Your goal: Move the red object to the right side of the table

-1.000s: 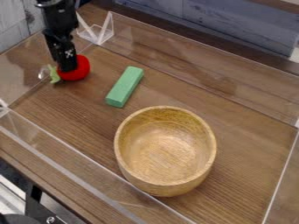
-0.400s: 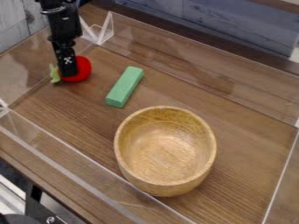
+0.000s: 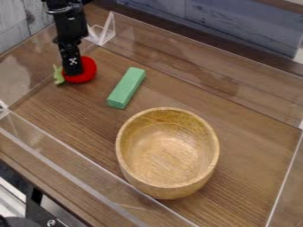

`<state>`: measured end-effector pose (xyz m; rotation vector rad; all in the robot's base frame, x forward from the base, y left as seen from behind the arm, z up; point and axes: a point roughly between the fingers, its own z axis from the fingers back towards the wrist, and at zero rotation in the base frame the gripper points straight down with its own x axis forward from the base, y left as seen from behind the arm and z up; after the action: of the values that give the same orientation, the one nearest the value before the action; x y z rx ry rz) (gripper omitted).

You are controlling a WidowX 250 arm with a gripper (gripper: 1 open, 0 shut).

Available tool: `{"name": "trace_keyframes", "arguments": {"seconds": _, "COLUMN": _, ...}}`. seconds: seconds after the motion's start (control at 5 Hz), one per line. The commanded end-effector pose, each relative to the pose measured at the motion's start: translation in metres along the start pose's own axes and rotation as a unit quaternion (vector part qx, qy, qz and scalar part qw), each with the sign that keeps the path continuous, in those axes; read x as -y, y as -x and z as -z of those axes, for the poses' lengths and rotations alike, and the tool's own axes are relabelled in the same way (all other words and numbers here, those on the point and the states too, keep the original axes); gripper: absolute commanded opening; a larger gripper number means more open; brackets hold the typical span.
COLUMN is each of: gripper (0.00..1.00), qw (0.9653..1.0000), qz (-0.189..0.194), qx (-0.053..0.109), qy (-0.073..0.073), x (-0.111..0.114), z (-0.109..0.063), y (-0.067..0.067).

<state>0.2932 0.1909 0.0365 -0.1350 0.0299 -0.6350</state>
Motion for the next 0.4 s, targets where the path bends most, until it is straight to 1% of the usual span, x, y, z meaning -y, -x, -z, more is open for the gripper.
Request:
{"name": "trace_keyframes", "arguments": {"seconds": 0.0, "gripper": 0.00, "qw": 0.9988, "qz": 0.018, "qx": 0.010, "qy": -0.044, "x": 0.002, "z": -0.047, "y": -0.016}}
{"name": "trace_keyframes", "arguments": {"seconds": 0.2, "gripper": 0.00, "qw": 0.9981, "qz": 0.000, "qx": 0.012, "qy": -0.060, "x": 0.002, "z": -0.068, "y": -0.033}}
